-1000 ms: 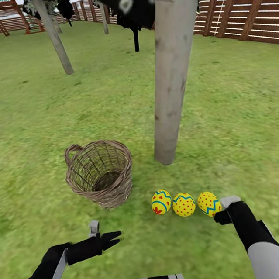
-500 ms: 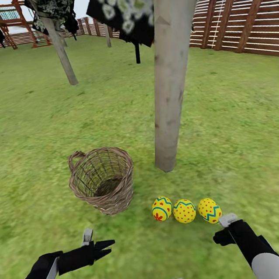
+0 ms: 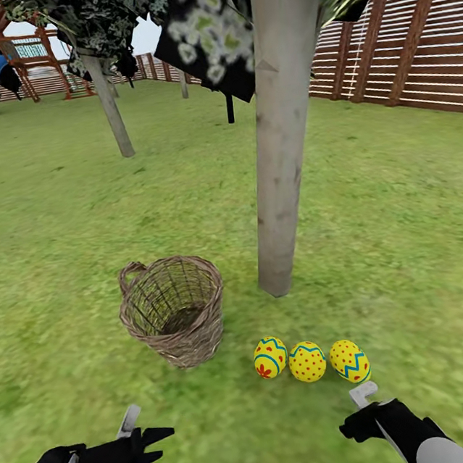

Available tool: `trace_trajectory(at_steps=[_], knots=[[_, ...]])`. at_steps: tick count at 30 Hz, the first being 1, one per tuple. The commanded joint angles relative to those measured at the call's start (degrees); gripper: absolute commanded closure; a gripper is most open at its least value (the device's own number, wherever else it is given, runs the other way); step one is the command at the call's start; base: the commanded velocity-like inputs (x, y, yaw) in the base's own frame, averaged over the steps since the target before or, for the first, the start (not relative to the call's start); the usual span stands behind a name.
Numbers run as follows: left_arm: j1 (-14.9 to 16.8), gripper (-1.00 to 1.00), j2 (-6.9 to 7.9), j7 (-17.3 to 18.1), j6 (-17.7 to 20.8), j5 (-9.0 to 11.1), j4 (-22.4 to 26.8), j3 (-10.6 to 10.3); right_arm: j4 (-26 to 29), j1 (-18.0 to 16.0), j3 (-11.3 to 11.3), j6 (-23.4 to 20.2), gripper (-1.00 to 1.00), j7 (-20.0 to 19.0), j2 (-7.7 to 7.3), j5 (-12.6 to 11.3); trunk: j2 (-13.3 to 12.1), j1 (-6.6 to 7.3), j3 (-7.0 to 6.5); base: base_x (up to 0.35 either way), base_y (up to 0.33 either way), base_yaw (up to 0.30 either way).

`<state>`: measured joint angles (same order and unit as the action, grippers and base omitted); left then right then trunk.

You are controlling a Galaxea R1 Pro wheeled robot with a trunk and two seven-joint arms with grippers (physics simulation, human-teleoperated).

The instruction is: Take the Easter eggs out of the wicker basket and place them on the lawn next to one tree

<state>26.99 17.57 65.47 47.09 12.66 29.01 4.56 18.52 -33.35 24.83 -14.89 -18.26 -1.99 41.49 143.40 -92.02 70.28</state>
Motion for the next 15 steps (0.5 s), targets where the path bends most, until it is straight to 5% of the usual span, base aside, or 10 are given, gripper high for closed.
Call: trace_trajectory(at_steps=[1,15], knots=[[0.0,-1.00,0.01,-0.2,0.4,0.2,-0.1,0.0,0.0,0.0,0.5,0.0,-1.00,-0.5,0.03,0.5,0.0,0.03,-0.19,0.000,0.000,0.000],[0.0,-1.00,0.74,-6.5,0.3,0.2,-2.1,-0.2,-1.1,0.1,0.5,0.3,-1.00,-0.4,0.18,0.5,-0.9,0.75,-3.21,0.000,0.000,0.000]])
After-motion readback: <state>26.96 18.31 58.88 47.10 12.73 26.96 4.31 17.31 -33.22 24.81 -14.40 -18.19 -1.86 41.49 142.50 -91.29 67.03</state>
